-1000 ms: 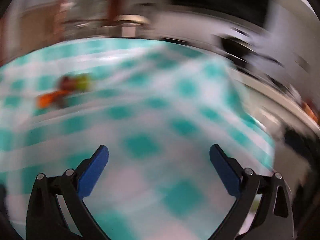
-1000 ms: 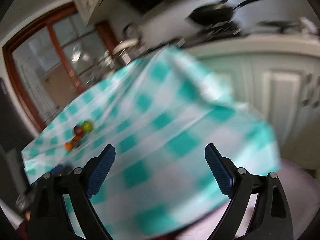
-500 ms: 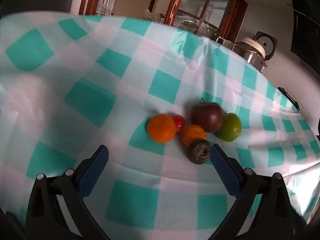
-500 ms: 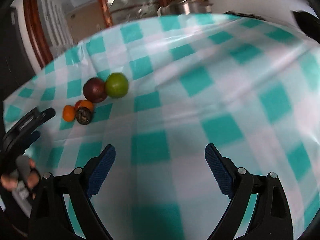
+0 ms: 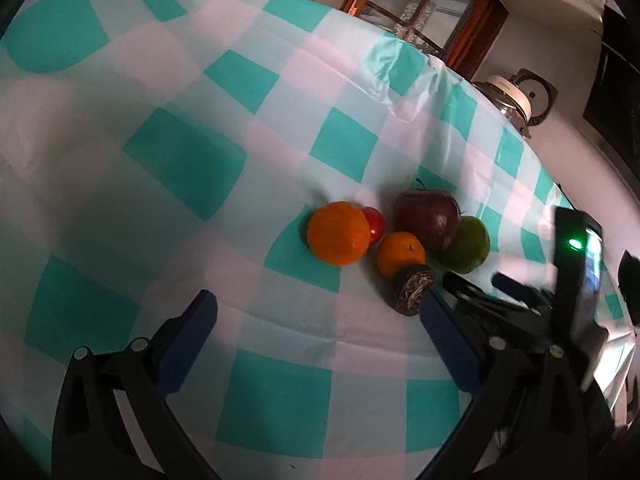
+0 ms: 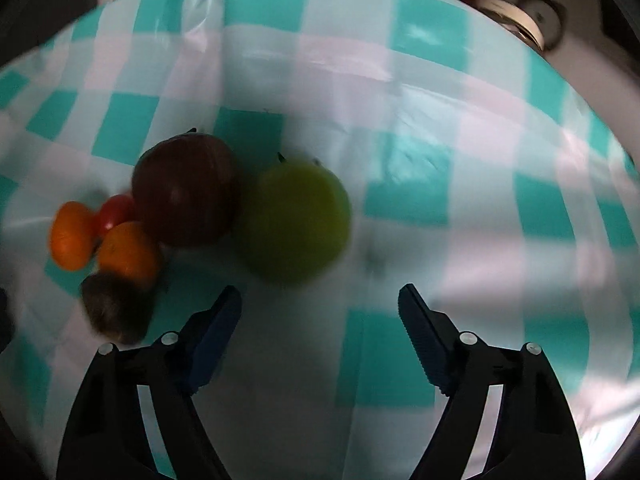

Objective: Organize fruits
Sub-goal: 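Grasp the green lime-like fruit with the right tool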

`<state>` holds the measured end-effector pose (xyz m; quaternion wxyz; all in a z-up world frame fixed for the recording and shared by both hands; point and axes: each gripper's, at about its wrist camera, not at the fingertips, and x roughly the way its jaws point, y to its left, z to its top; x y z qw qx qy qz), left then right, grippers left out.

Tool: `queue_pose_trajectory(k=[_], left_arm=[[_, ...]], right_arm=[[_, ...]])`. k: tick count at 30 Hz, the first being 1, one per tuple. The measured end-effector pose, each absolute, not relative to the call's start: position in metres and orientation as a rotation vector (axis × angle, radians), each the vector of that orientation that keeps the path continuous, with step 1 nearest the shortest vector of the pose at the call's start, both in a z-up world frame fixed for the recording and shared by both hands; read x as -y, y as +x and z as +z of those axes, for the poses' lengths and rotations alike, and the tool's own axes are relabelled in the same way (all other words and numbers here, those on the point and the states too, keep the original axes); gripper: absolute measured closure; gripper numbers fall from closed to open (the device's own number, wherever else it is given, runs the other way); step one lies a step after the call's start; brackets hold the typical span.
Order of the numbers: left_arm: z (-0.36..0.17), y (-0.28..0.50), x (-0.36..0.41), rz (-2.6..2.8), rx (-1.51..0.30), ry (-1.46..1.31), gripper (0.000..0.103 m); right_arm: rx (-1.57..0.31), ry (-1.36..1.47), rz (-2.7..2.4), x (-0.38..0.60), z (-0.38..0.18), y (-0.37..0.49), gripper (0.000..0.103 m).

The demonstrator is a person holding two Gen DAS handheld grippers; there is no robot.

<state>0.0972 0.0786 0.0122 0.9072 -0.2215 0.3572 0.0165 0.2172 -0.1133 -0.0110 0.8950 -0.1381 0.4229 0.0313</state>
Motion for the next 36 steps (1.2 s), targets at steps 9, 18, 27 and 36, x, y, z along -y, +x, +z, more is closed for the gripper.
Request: queue_pose_trajectory(k=[9,18,27,36], left_arm=[[0.008,0.098,-0.075,0.045,-0.749,-0.452,0.002],[0.007,0.099,-0.077,0.030,-0.759,-0.464,0.002],[0.015,0.099,-0.028,-0.106,-0.763,-0.260,0.007],[0.006,0.135,-0.001,-0.065,-0.847,-0.239,0.021]], right_arm=[[-0.888,-0.250,0.135,0.111,-0.009,0.252,0.044],[-0.855,0.042,0.112,0.157,0.004,0.182,0.044],[-0.726,0.332,0.015,0.216,0.018,0.100,0.044],[-0.703,0.424,-0.060,0.235,0.016,0.102,0.044]])
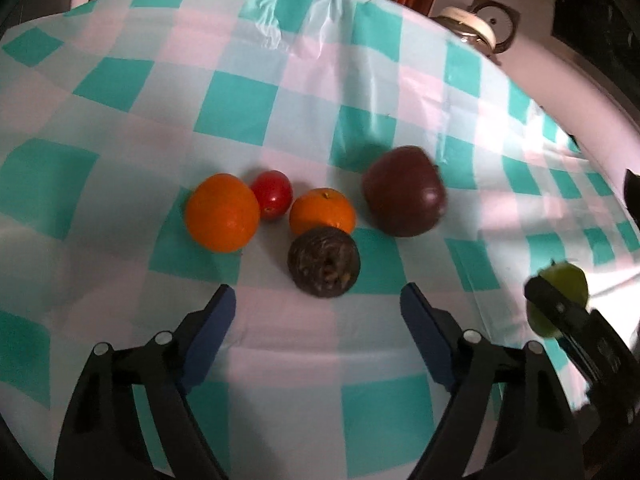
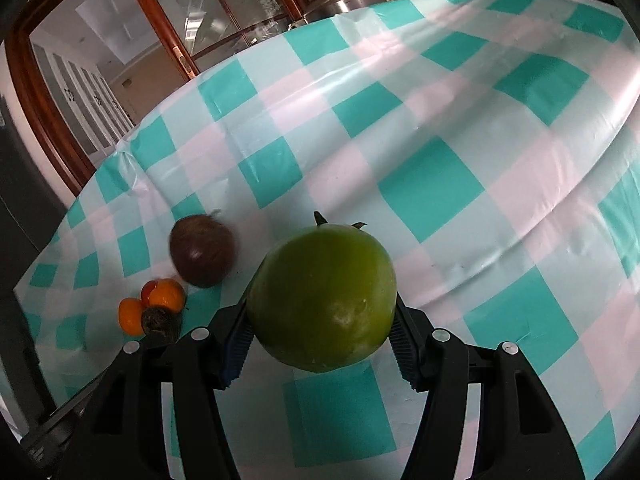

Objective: Organize fruits
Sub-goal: 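Grasp the green lime-like fruit with the right tool, then grasp the dark brown round fruit with the left tool while the right tool holds the green fruit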

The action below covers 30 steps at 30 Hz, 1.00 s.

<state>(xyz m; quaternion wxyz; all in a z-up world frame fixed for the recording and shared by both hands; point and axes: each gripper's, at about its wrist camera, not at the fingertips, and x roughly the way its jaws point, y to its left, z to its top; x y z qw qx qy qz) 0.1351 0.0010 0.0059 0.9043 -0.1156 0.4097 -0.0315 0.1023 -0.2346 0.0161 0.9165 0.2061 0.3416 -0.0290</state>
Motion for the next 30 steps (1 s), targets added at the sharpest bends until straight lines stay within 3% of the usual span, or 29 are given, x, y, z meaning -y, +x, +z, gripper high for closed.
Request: queue_pose_trajectory(k=[7,11,25,30], left_arm=[[0.001,0.158,0.008,-0.003,-0.877,-0.196,0.037],[0.001,0.155,0.003,-0.028,-0.870,-0.216,0.062],[0.009,0.045,-0.008,-0.157,-0.820,-0.259,0.062],[0.005,0.039,-0.008,-0.186,-0.841,-0.281,0.062]], right_arm=[[-0.709,0.430,-0.054,0.233,0.015,0.104,0.044],[-0.707,0.433,-0.047,0.232,0.013,0.105,0.044],[-0.693,0.461,-0.028,0.236,0.010,0.104,0.044],[-0.688,0.467,-0.020,0.235,0.010,0.104,0.044]])
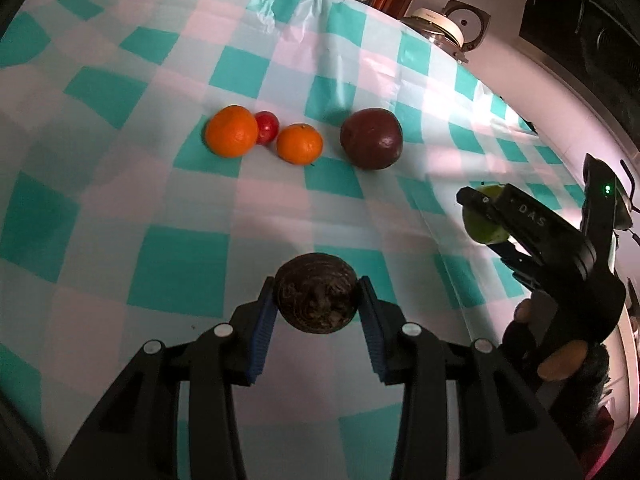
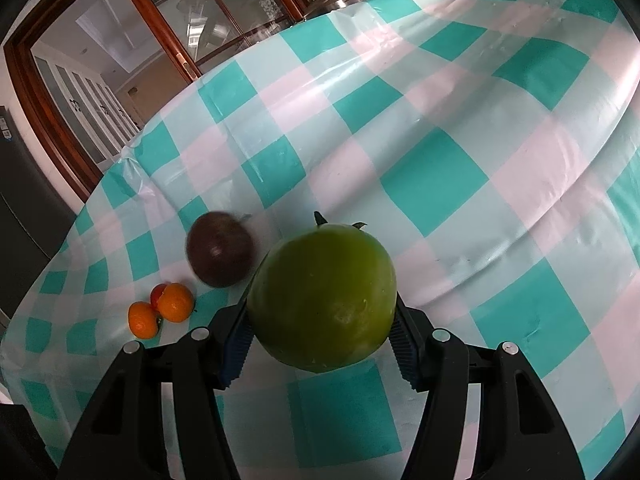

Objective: Organize fruits
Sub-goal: 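Grasp the dark brown round fruit with the left tool while the right tool holds the green fruit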

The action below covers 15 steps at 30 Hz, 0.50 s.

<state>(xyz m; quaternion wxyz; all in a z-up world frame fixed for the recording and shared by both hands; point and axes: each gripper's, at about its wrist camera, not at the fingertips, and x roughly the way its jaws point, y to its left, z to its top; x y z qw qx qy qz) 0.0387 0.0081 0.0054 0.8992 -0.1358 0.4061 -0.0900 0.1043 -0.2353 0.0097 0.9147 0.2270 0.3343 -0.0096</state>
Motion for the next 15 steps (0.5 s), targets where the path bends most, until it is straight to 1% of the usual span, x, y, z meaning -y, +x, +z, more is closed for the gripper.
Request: queue_pose_trajectory(k=[6,15], left_arm=[[0.001,0.044,-0.011,-0.173,-0.862,-0.297,0.062],[0.013,0.036,-0.010,-0.166,-0.815,-0.274,0.062]], right_arm=[[-0.679,0.496,0.012,0.237,0.007,0.108,0.044],[-0.647,0.522,0.018,0.243,0.011,0.100,0.044]])
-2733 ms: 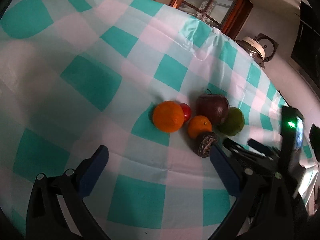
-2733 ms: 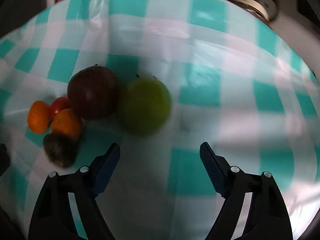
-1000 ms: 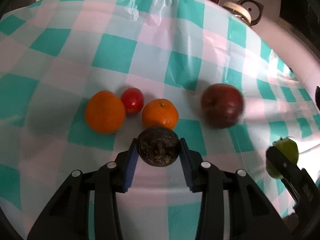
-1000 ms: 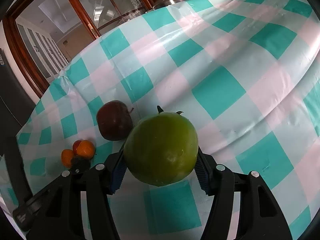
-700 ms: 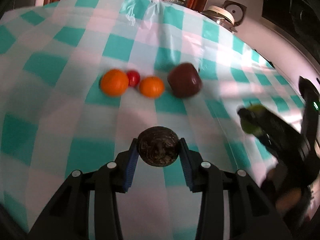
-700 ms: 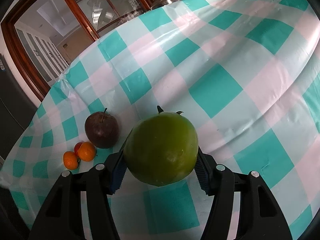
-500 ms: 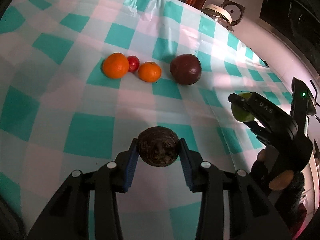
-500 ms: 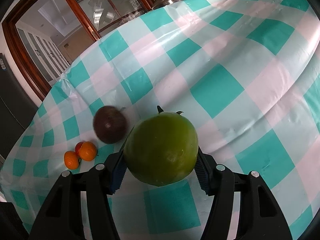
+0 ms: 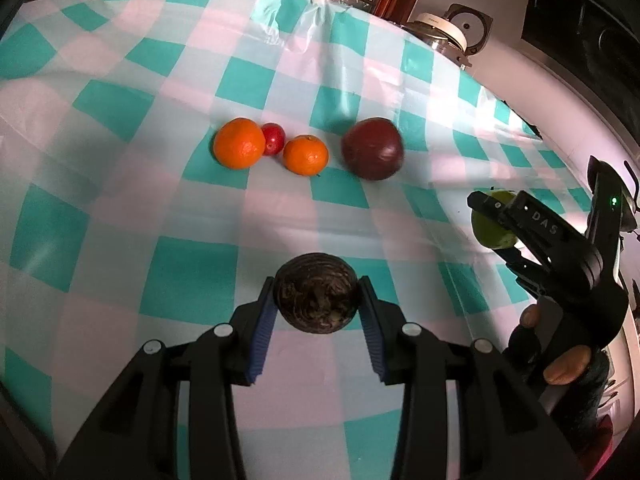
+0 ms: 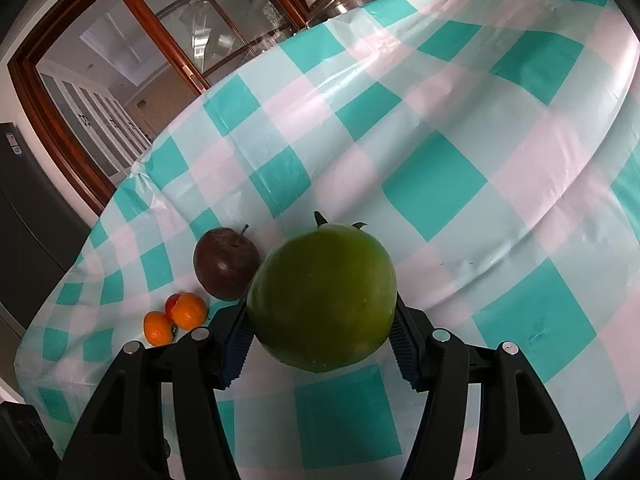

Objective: Organize fruits
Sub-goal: 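Grasp the dark brown round fruit with the left tool while the right tool holds the green fruit, then carry both held fruits over the white purple-rimmed bin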

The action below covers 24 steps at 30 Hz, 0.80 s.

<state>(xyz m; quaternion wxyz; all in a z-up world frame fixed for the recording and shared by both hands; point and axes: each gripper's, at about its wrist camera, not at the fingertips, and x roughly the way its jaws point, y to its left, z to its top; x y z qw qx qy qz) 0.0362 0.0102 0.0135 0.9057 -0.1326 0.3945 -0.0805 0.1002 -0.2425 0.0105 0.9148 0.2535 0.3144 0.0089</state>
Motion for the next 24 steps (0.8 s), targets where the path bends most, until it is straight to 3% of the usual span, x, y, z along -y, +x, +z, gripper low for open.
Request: queue_pose_trajectory(k=[4,15,24], left_arm=[[0.022,0.029,-0.009,-0.180,-0.786,-0.271,0.062],[0.036,-0.041,0.007,-0.241,-0.688,-0.184,0.062],[0.043,-0.113,0.060,-0.369,-0.679,-0.082,0.062]], right_arm=[[-0.643,0.540,0.036,0.241,0.013,0.082,0.044],[-0.643,0.487,0.073,0.233,0.019,-0.067,0.044],[-0.597,0.397,0.032,0.265,0.035,-0.178,0.044]])
